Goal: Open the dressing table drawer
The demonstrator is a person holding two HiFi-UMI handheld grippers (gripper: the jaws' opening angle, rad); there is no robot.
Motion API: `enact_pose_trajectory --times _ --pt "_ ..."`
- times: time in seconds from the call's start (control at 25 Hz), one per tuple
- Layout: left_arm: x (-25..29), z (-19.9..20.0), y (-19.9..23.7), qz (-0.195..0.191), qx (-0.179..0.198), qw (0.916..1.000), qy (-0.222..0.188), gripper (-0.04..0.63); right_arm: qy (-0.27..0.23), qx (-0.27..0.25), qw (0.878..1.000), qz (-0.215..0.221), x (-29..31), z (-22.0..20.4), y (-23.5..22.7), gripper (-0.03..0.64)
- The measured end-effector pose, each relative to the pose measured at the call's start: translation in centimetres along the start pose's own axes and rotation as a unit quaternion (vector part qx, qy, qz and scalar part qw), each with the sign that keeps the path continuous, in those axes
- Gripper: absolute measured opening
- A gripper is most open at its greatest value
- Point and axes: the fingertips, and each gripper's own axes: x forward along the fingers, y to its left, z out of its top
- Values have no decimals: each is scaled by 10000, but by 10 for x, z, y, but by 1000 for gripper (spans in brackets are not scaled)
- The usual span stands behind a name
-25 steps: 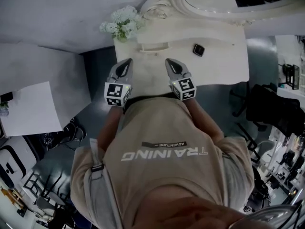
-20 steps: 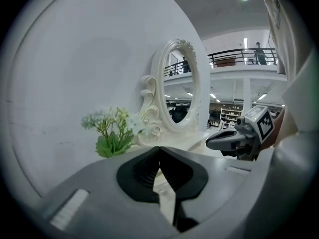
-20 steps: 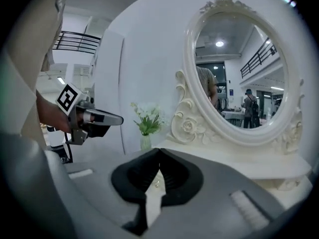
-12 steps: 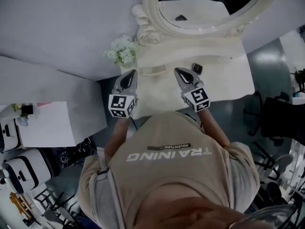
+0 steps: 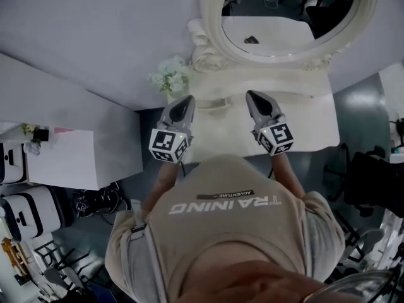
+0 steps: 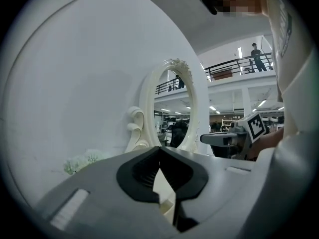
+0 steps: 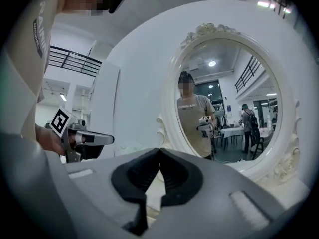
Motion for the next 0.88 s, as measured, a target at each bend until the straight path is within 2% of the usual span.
enact_pose_trajectory --times 0.32,0.44,0.68,0.88 --pt "-3 5 1 75 181 9998 -24 8 -215 -68 9997 104 11 16 -2 3" --pt "0 6 -1 26 208 9998 9 8 -168 -266 9994 172 12 19 1 3" --pt "0 8 1 106 102 9999 -22 8 28 -298 9992 271 12 14 2 3" --pt "7 7 6 47 90 9999 -79 8 -14 -424 9988 231 18 16 -8 3"
